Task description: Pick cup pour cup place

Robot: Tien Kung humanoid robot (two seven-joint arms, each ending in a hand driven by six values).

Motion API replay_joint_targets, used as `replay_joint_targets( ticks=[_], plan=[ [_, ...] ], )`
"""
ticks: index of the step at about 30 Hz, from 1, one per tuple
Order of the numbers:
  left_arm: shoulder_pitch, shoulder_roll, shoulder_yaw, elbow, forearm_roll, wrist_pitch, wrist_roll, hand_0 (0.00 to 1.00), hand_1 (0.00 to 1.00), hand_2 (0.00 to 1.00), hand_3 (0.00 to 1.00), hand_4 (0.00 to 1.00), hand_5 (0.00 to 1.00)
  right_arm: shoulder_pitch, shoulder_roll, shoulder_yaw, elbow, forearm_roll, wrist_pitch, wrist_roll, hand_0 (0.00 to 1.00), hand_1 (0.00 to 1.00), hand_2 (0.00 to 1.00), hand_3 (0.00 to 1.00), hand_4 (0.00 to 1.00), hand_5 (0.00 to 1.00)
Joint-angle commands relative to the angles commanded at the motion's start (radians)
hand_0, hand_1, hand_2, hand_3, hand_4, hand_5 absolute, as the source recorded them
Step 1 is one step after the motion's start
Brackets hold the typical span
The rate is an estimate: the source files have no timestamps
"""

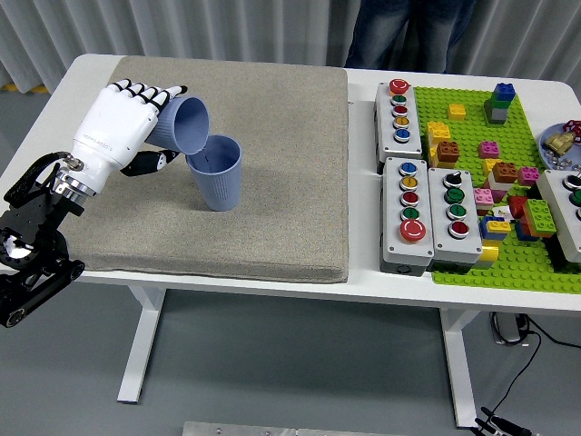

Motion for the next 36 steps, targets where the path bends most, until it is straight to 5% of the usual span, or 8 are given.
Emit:
replay_joint_targets(
  ticks=[36],
  plan=[
    [-0.013,0.003,0.016,-0.004,0.000,0.000,0.011,0.530,0.544,0.647,0.592,0.511,0.002,-0.007,0.001,0.002,0.000,-0.005,-0.001,-0.002,0.763,0.697,0.737,0.623,0.235,0.184]
  ],
)
